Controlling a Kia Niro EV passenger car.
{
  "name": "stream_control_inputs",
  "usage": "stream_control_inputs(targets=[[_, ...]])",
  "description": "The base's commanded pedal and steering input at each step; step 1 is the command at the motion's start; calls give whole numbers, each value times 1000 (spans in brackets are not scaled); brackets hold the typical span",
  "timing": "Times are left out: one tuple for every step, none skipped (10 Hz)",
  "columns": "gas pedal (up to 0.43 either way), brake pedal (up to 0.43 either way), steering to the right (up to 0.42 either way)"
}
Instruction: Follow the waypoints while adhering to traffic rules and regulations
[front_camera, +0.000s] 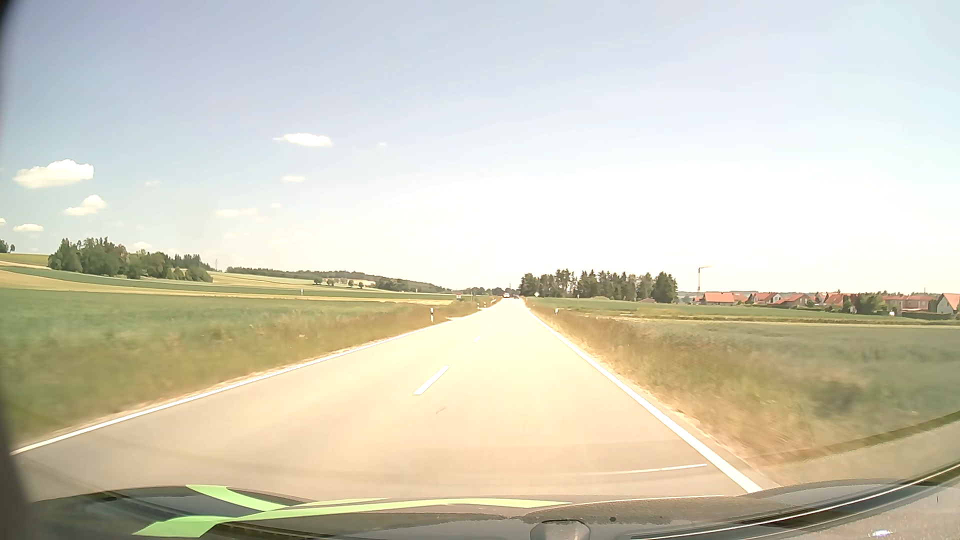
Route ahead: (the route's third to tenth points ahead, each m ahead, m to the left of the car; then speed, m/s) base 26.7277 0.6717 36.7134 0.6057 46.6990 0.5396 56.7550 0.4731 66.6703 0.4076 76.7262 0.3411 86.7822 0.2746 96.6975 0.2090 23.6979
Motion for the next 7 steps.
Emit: stream_control_inputs(targets=[[157, 0, 1], [157, 0, 1], [150, 0, 1], [150, 0, 1], [150, 0, 1], [157, 0, 0], [157, 0, 1]])
